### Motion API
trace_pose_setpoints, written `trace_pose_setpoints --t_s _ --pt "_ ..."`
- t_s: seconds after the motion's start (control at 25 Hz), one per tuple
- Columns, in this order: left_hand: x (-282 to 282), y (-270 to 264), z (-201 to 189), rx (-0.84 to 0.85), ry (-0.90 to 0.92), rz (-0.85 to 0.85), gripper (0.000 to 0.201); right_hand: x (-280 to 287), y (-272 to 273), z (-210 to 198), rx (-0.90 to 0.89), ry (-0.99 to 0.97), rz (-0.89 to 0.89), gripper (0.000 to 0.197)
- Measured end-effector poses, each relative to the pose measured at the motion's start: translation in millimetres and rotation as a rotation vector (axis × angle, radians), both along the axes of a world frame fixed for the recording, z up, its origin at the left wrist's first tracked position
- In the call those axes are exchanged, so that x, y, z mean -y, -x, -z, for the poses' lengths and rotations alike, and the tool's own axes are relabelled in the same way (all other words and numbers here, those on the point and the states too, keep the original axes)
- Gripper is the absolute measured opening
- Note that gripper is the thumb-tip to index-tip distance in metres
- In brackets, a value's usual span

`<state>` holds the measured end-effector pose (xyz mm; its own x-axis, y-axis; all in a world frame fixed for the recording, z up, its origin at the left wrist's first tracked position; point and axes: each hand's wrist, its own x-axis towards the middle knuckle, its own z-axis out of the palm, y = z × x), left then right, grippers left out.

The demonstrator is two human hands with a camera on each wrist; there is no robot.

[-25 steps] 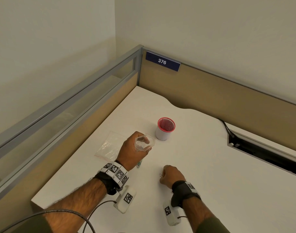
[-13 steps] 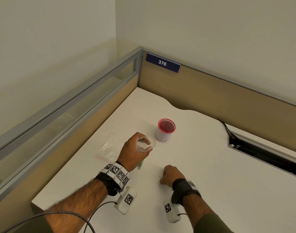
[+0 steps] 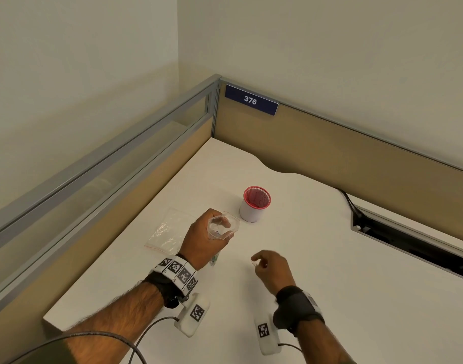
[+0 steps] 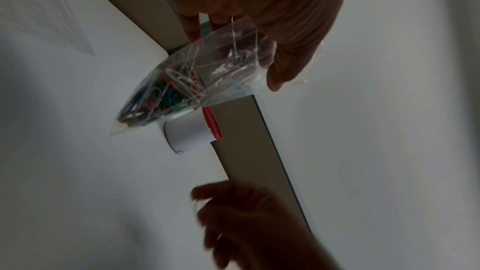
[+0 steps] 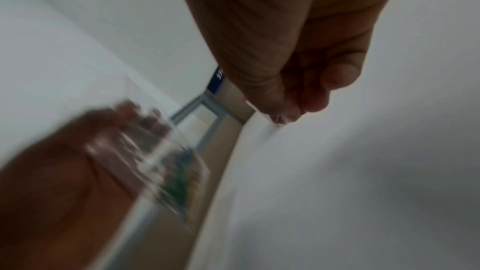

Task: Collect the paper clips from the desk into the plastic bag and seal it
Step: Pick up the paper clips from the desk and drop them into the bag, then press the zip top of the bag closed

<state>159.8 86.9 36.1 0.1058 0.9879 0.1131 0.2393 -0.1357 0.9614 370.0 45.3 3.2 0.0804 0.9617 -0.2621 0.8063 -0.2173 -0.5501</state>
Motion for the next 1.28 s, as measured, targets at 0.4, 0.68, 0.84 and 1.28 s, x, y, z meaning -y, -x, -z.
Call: trace_pose_setpoints --t_s 0.4,0.68,0.84,1.28 --pt "2 -6 -2 0.016 -0.019 0.038 0.03 -20 46 -130 -0.183 -0.498 -0.106 0.008" --pt "6 -7 -11 -0.005 -0.052 0.052 0.031 -21 58 -132 -0.137 -0.523 -0.128 0.009" --pt "12 -8 -17 -0.014 -0.057 0.102 0.03 -29 47 -128 -0.113 -0.393 -0.162 0.018" --pt "25 -11 -19 0.061 -0.047 0.157 0.043 -24 44 -123 -0.125 -0.381 -0.194 0.007"
